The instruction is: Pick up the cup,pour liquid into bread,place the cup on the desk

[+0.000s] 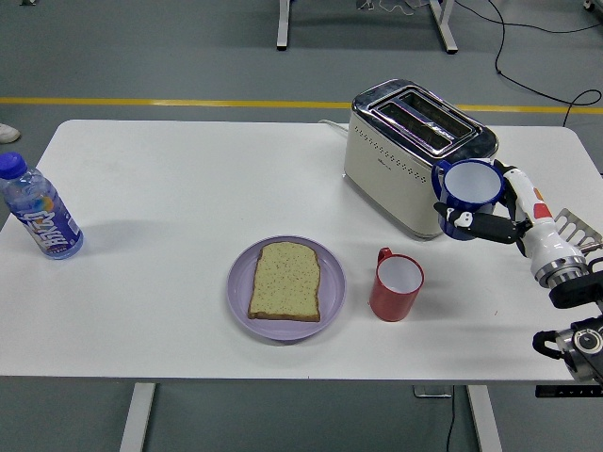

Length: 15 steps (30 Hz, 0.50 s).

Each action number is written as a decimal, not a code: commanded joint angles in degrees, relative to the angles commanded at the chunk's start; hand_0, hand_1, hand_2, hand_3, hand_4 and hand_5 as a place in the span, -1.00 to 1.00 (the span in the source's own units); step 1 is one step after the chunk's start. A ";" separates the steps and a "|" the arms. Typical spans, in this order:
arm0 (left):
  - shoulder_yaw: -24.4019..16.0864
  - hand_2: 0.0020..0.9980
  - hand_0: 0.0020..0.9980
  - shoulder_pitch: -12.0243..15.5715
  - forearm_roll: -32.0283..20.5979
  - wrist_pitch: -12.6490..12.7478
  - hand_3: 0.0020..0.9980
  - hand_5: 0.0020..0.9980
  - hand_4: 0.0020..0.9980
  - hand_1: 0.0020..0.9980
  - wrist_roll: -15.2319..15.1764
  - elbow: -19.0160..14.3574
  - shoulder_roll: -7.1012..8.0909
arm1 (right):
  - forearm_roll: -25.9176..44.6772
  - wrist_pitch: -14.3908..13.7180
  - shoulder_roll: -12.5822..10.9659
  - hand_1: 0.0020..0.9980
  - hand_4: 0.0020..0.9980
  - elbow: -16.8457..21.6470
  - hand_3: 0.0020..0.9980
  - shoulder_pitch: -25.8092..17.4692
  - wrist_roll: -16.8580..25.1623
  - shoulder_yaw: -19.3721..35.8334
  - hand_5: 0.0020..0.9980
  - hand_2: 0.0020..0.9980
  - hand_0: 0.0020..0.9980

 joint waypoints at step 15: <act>0.00 0.55 0.38 -0.14 -0.15 0.14 0.22 1.00 -0.21 0.51 0.01 -0.05 0.07 | -6.99 1.55 2.43 -0.24 0.54 -2.47 0.04 9.50 -6.92 -8.54 -1.00 0.02 -0.31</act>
